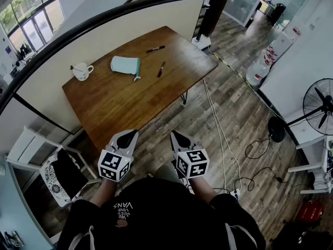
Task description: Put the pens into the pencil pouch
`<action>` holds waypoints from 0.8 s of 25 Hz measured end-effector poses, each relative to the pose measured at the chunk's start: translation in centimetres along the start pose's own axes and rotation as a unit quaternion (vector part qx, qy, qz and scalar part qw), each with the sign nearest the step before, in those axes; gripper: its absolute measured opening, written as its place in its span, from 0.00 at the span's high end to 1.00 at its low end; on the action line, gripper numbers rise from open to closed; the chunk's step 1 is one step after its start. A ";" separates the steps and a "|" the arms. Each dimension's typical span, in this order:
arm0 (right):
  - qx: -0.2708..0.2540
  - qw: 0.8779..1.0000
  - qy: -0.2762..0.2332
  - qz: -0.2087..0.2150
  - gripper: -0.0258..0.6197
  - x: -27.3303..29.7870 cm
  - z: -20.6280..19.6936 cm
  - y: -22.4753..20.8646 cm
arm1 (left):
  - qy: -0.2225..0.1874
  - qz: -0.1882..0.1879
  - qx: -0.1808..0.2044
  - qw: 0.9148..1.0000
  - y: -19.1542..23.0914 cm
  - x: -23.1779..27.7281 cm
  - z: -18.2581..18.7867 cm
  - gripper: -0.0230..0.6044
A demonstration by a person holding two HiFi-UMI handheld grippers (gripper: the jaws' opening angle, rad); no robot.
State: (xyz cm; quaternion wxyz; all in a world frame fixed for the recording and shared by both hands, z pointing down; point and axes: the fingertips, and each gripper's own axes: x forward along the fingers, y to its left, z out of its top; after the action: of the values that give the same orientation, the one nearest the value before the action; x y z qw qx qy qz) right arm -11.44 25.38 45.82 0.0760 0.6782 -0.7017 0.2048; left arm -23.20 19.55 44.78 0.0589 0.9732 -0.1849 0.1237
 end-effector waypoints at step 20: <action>0.031 0.999 0.008 -0.002 0.90 3.9 1.1 -4.5 | 0.000 0.031 -0.046 0.998 2.1 5.3 0.4 0.71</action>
State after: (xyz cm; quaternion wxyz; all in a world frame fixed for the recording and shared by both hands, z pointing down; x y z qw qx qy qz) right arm -7.06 21.36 47.19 0.0612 0.6798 -0.6932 0.2315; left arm -19.12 15.67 45.90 0.1003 0.9633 -0.2200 0.1169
